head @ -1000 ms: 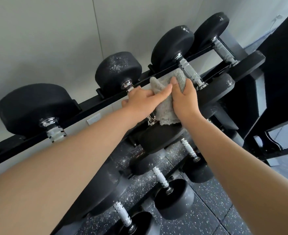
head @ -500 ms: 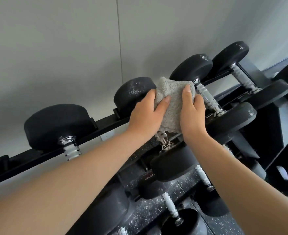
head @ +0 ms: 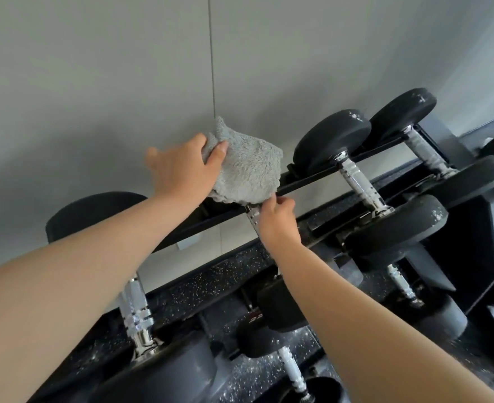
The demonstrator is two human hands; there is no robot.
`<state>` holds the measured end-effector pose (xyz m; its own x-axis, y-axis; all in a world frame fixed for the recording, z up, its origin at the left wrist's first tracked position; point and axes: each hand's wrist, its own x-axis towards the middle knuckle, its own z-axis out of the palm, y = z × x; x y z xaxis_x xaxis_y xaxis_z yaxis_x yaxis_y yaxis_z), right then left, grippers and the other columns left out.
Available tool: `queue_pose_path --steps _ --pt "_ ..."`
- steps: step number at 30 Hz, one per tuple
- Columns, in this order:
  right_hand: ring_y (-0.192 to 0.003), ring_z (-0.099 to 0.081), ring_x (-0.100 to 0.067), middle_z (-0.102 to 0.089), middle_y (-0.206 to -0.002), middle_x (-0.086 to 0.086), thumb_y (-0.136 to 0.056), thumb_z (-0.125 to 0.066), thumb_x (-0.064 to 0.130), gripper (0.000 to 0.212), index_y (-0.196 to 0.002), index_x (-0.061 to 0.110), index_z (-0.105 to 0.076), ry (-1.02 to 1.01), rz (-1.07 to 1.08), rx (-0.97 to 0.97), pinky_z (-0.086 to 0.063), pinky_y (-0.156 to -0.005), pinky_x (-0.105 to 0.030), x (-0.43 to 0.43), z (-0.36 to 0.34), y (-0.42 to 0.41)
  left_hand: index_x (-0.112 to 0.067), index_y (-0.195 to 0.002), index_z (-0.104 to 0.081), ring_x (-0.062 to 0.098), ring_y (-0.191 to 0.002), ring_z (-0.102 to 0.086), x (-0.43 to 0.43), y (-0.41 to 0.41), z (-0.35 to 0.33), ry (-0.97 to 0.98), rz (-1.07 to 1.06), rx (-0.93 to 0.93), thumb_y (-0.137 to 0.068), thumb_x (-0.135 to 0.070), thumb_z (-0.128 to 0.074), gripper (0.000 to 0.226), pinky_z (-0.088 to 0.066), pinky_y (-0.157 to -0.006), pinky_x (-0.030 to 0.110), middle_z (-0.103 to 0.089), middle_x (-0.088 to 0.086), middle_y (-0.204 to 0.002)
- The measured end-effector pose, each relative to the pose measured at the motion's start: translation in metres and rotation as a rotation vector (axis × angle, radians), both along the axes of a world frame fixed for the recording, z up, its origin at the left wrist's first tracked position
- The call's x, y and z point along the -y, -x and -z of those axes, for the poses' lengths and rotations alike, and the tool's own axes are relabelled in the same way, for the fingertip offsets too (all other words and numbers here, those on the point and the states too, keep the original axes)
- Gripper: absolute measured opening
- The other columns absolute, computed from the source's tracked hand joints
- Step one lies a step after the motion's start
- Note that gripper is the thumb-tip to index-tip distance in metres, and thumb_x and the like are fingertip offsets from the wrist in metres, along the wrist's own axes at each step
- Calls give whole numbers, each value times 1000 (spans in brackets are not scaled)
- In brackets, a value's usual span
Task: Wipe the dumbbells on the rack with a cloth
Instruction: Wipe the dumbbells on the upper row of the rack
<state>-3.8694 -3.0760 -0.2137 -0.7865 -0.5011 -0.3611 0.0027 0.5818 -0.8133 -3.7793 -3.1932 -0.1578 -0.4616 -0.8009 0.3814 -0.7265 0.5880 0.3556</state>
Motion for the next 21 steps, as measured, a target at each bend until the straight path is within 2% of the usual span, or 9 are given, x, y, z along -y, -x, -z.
queue_pose_path --steps 2,4,6,7,8,10,13,16,21 --pt "-105 -51 -30 -45 -134 -10 -105 -24 32 38 -133 10 -37 -110 -131 -134 -40 -81 -39 0 3 -4 -19 -100 -54 31 -100 -53 -2 2 1 64 -62 -2 -95 -51 -43 33 -26 -85 40 -62 7 -100" --pt "-108 -49 -31 -43 -137 -9 -105 -24 30 38 -133 9 -38 -137 -137 -198 -37 -80 -39 0 6 -5 -15 -117 -53 34 -115 -44 -5 7 3 158 -29 -66 -93 -29 -53 28 -26 -90 41 -52 12 -122" --pt "-118 -50 -32 -46 -138 -9 -104 -24 34 43 -139 11 -34 -130 -93 -203 -41 -90 -43 -1 4 -4 -12 -118 -56 37 -116 -46 -8 17 4 268 185 -124 -84 -8 -54 34 -29 -94 44 -51 14 -124" --pt "-119 -51 -33 -48 -137 -10 -104 -23 35 45 -141 12 -33 -133 -92 -211 -42 -94 -45 0 2 -5 -12 -115 -59 37 -115 -48 -8 21 7 296 330 -120 -84 -8 -52 32 -34 -94 46 -54 14 -122" --pt "-118 -51 -34 -51 -135 -11 -104 -23 36 44 -140 12 -34 -139 -97 -223 -42 -94 -45 0 2 -6 -13 -114 -61 37 -115 -50 -7 24 10 290 465 -77 -88 -15 -48 28 -38 -94 49 -56 13 -121" --pt "-113 -54 -34 -56 -130 -11 -103 -22 38 43 -135 14 -37 -154 -95 -251 -43 -90 -44 1 0 -7 -17 -122 -60 37 -125 -44 -7 24 17 214 608 74 -92 -42 -38 45 -37 -99 52 -52 12 -132" --pt "-106 -58 -31 -60 -124 -8 -103 -23 41 43 -136 16 -38 -179 -73 -243 -42 -84 -41 2 1 -6 -30 -141 -39 34 -136 -31 3 15 20 162 640 279 -78 -68 -45 75 -36 -99 54 -33 6 -150" --pt "-97 -57 -28 -62 -119 -8 -105 -19 41 42 -131 17 -42 -148 -10 -197 -38 -80 -39 2 -1 -5 -34 -149 -22 34 -136 -27 14 9 16 181 683 404 -79 -62 -59 84 -41 -96 55 -19 6 -157" --pt "-92 -51 -24 -60 -115 -6 -105 -13 45 51 -133 15 -44 -68 119 -110 -39 -85 -39 4 -2 -1 -43 -144 -33 37 -129 -38 10 9 16 167 688 306 -85 -66 -23 64 -44 -91 58 -30 9 -153"
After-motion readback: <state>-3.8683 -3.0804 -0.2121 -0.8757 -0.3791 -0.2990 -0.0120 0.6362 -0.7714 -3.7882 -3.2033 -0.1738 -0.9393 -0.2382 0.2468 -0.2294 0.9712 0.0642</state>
